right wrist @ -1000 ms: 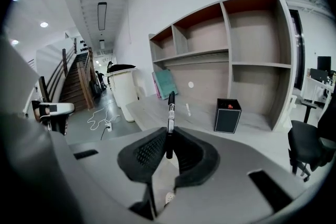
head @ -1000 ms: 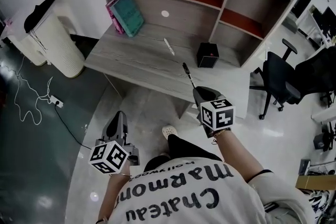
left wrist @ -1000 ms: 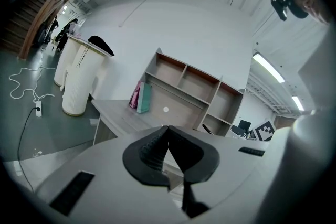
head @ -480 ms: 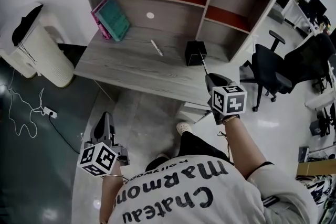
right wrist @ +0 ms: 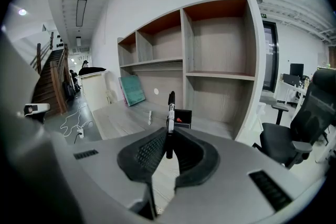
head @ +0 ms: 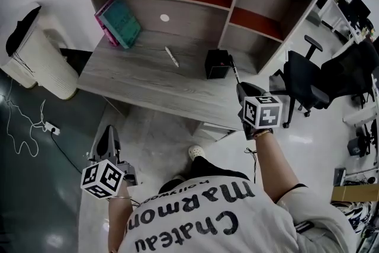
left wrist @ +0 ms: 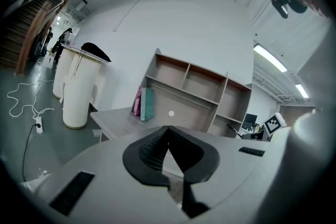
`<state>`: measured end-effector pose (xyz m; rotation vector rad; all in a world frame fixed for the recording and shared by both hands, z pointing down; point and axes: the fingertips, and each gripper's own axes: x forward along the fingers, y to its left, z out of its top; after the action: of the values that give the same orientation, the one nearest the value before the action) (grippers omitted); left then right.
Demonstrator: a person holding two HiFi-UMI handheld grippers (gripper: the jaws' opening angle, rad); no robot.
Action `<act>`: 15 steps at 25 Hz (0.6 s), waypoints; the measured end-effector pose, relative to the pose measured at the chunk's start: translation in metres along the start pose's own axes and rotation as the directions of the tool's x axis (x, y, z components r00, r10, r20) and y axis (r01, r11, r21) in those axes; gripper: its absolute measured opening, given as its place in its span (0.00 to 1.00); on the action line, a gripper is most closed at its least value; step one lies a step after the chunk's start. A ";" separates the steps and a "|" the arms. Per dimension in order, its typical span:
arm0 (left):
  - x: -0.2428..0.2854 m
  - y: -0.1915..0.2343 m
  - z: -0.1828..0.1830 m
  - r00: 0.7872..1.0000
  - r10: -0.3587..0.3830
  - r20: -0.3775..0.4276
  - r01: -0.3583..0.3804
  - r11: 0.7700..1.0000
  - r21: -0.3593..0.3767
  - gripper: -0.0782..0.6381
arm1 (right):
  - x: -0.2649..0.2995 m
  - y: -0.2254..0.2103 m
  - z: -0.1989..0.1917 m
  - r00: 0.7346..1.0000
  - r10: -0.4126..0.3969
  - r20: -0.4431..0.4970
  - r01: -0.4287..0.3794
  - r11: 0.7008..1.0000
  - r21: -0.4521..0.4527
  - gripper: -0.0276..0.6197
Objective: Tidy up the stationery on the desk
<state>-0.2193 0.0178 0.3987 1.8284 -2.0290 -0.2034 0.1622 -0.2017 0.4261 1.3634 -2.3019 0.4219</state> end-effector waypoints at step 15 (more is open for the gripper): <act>0.096 -0.035 0.006 0.999 -0.006 -0.034 0.006 1.000 0.005 0.13 | 0.084 -0.046 0.003 0.988 0.049 -0.147 -0.067 0.991 -0.119 0.12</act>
<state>-0.1951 -0.0820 0.3990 1.8287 -2.0029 -0.1684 0.1668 -0.2881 0.4677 1.1701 -2.2144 0.3761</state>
